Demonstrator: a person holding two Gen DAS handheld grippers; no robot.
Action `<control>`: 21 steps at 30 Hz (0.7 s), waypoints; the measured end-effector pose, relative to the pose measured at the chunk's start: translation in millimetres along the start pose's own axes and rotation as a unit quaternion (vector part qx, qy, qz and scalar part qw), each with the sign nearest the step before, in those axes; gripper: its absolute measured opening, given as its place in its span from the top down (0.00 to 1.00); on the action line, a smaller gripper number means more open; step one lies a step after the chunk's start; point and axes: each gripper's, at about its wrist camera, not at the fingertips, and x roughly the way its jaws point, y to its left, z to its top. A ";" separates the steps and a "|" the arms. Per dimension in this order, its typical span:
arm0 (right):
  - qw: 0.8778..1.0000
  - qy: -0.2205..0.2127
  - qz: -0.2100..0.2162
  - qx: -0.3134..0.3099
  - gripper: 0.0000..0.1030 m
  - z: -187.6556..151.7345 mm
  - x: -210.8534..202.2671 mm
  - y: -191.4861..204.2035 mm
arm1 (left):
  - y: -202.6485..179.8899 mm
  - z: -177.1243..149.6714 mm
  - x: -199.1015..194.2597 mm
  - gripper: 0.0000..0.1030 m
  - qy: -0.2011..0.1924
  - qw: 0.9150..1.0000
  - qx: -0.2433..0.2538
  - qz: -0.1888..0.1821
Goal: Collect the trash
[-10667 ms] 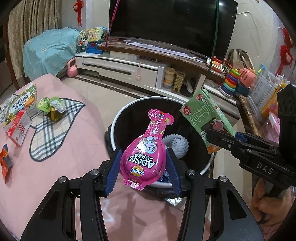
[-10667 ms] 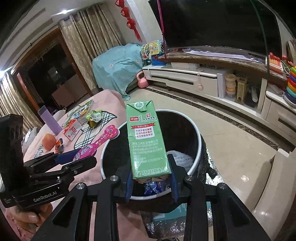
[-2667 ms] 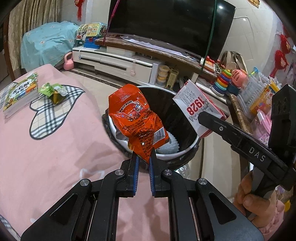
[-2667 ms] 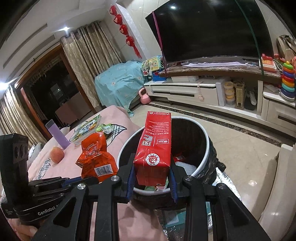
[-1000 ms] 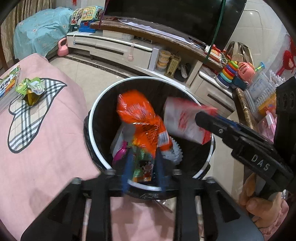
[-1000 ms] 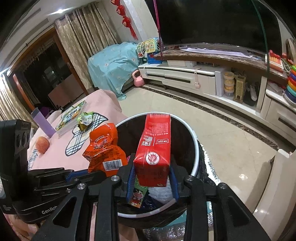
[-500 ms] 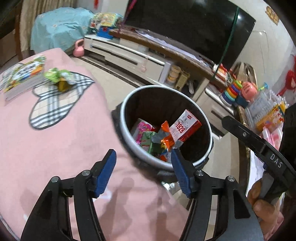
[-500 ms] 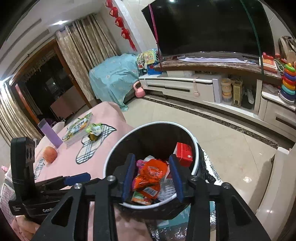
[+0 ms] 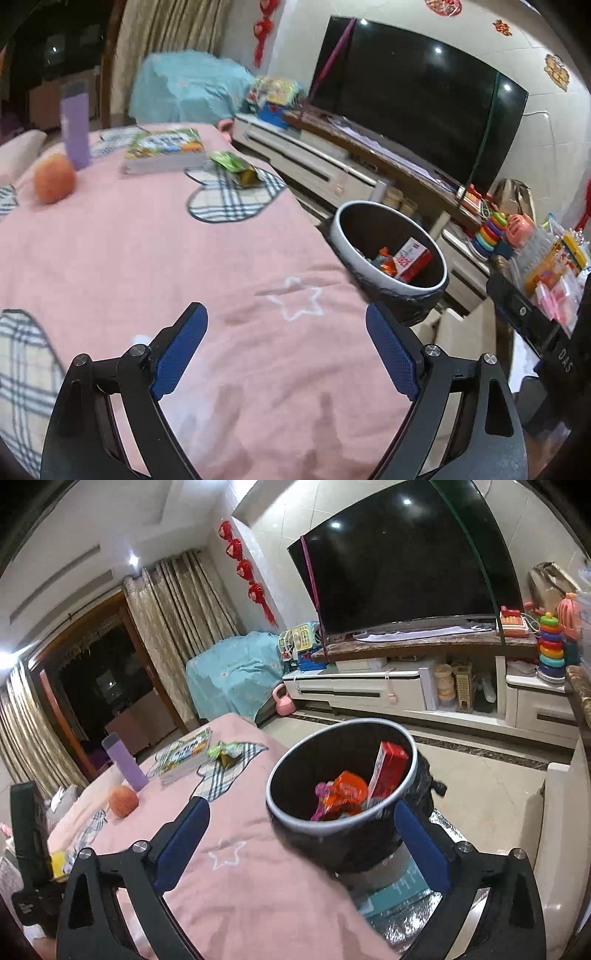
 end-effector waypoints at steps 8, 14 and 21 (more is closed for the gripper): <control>0.995 -0.061 -0.025 -0.076 0.00 -9.2 -47.4 39.9 | -5.2 -25.0 -67.4 0.00 -0.142 0.988 0.026 0.049; 0.979 -0.146 -0.077 -0.122 0.00 -27.2 -66.4 53.6 | 4.9 -41.6 -81.0 0.00 -0.191 0.978 0.016 0.080; 0.979 -0.144 -0.087 -0.117 0.00 -44.3 -58.0 52.4 | 13.6 -55.3 -76.5 0.00 -0.189 0.975 0.013 0.114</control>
